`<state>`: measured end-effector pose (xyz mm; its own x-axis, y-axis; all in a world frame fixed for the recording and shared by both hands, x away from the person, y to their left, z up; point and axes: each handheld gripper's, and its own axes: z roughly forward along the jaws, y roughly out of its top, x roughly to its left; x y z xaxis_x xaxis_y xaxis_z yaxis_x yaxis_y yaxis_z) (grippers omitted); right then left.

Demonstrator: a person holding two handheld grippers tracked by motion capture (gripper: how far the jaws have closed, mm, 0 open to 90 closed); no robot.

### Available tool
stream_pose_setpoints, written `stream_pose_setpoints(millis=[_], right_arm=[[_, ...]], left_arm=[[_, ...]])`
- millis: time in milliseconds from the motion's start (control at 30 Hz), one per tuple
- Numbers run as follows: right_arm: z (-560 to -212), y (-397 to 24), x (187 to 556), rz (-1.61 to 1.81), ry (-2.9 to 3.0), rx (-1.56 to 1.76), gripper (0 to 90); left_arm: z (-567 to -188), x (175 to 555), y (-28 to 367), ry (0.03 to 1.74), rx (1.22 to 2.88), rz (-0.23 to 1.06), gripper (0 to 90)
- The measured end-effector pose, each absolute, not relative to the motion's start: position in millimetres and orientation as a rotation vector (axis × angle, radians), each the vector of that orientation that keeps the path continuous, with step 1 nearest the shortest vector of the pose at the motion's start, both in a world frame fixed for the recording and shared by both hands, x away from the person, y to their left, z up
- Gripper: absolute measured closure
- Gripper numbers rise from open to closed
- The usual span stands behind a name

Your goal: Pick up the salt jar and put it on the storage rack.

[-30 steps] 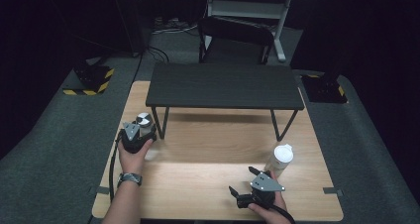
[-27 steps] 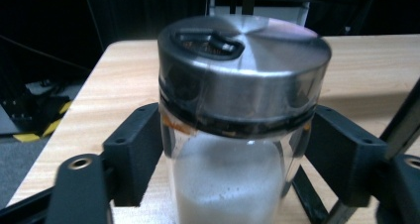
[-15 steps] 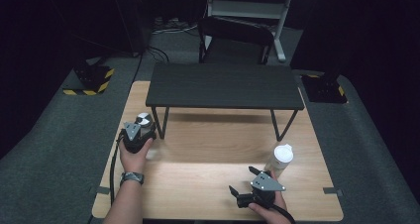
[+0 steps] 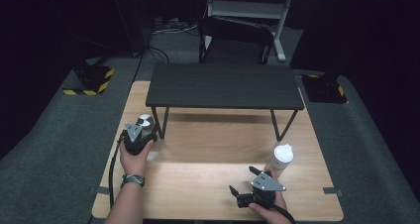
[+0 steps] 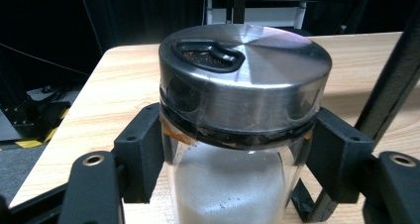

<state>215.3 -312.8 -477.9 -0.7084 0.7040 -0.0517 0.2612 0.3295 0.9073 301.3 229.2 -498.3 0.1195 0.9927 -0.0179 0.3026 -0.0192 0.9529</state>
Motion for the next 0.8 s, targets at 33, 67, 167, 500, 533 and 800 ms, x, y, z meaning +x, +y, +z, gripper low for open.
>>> stream_pose_setpoints(millis=[33,67,167,500,533,800], right_arm=[[-478,-313,215,1.353,2.159,0.851,0.7],[-478,-313,215,1.353,2.16,0.85,0.7],[-478,-313,215,1.353,2.16,0.848,0.7],[-478,-313,216,1.357,2.16,0.847,0.6],[-478,-313,216,1.357,2.16,0.845,0.6],[-479,-314,215,1.361,2.157,0.847,0.6]], left_arm=[[-498,301,229,1.337,1.484,0.958,31.7],[-498,301,229,1.336,1.482,0.96,31.7],[-496,298,229,1.331,1.471,0.962,31.7],[-496,272,231,1.363,1.419,0.982,31.7],[-495,269,231,1.36,1.419,0.988,31.7],[-484,248,229,1.32,1.407,1.01,31.7]])
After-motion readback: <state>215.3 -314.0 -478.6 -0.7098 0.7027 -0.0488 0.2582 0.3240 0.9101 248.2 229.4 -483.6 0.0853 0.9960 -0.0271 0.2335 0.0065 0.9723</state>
